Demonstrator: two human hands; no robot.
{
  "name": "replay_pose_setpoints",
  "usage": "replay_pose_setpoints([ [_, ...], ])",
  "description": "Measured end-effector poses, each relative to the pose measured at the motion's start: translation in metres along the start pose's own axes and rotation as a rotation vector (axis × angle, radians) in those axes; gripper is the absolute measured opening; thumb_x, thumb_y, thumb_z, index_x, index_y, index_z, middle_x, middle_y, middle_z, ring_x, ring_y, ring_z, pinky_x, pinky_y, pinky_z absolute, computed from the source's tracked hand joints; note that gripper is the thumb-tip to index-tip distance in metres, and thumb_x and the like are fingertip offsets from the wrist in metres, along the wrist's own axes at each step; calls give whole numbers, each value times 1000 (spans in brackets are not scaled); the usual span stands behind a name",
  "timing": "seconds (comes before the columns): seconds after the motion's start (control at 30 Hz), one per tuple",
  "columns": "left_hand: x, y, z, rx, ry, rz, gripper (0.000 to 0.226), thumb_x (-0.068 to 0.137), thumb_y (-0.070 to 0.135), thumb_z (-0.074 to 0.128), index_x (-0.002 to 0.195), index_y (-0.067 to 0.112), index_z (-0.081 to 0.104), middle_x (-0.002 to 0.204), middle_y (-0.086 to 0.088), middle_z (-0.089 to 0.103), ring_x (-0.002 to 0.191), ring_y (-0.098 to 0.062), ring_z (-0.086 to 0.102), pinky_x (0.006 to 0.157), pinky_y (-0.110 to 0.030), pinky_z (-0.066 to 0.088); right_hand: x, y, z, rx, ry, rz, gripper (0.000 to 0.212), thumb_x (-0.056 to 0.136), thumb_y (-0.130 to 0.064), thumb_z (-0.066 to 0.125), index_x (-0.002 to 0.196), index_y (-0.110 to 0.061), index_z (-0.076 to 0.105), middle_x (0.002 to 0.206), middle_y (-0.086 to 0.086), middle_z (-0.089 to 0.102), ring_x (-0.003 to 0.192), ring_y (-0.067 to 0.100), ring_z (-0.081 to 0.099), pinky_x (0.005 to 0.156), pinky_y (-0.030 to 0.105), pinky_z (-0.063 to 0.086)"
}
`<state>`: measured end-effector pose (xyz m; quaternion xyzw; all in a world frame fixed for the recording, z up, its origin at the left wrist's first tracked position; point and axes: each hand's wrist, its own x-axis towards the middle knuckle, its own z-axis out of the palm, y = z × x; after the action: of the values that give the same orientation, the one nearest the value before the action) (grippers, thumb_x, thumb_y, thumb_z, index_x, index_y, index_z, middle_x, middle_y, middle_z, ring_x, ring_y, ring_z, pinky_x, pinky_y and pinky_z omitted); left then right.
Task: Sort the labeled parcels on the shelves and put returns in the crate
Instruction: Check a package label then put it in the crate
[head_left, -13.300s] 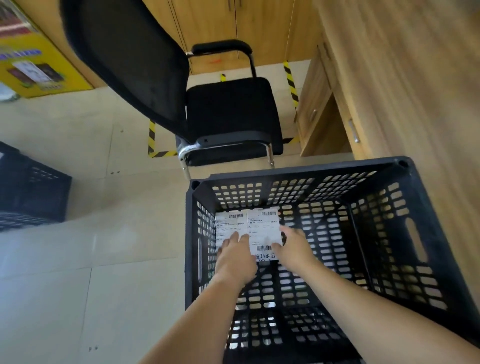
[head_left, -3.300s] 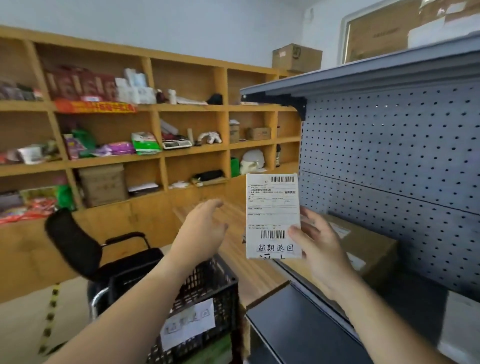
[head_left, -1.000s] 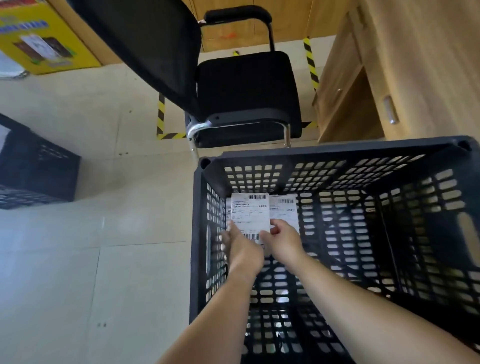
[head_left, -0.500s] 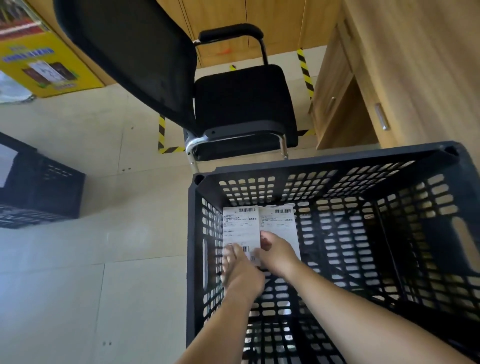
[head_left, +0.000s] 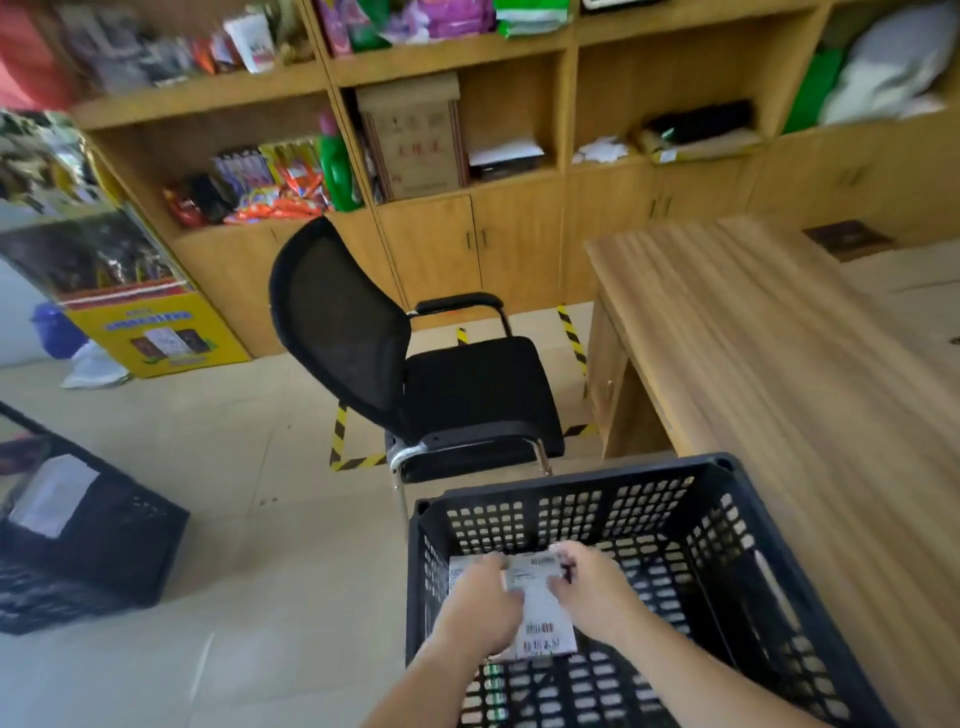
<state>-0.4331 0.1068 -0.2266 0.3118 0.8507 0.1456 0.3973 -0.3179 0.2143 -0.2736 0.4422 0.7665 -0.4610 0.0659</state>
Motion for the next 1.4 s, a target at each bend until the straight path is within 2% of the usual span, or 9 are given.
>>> replay_pose_setpoints([
  [0.07,-13,27,-35,30,130,91,33,100,23,56,132,20,59,125,3,65,107,-13,65,83,-17,48,-20,-30,-38,-71,113,-86,44,100,-26,62,143,-22,56,143,-2,56,123,11,58,106,21,44],
  [0.17,-34,69,-82,72,288,212,33,95,30,59,128,25,63,122,2,66,112,-19,65,98,-36,53,-54,-77,-97,-119,242,-195,45,101,-30,61,144,-23,54,140,-2,54,126,14,55,107,24,41],
  [0.3,-63,116,-131,126,420,383,45,97,37,61,141,29,55,138,4,57,120,-17,60,100,-34,51,-93,-122,-155,-171,439,-280,49,101,-39,59,147,-27,51,148,-4,50,132,14,52,109,31,42],
  [0.47,-99,169,-163,165,467,599,43,98,36,60,140,25,56,142,2,57,123,-20,58,101,-39,52,-154,-148,-203,-162,643,-261,51,101,-44,57,149,-30,48,152,-8,42,111,14,60,87,27,49],
  [0.6,-131,206,-162,228,448,835,46,97,40,63,140,26,56,142,4,55,128,-16,54,106,-35,49,-213,-145,-216,-128,840,-161,54,98,-46,62,148,-33,48,155,-9,40,120,15,56,94,31,49],
  [0.83,-210,249,-116,288,269,1278,44,95,44,65,135,28,59,136,7,58,126,-16,54,106,-40,48,-344,-106,-194,-112,1190,120,56,96,-48,63,148,-32,49,149,-8,45,133,18,49,110,38,45],
  [1.07,-326,251,-16,304,25,1627,47,93,41,67,137,29,58,137,7,58,129,-17,53,104,-37,49,-503,-61,-117,-72,1410,464,57,98,-49,61,150,-35,44,151,-13,41,140,13,41,114,33,38],
  [1.2,-402,239,46,350,-177,1761,49,92,43,67,138,30,57,138,6,55,129,-20,54,105,-41,49,-597,-38,-60,-39,1542,657,60,94,-46,67,149,-32,48,153,-9,43,139,14,43,116,30,37],
  [1.4,-516,195,133,327,-445,1919,46,95,40,67,138,28,57,141,5,55,127,-17,52,103,-30,44,-721,-12,29,1,1638,887,61,94,-44,68,150,-29,47,151,-8,46,138,12,44,111,25,35],
])
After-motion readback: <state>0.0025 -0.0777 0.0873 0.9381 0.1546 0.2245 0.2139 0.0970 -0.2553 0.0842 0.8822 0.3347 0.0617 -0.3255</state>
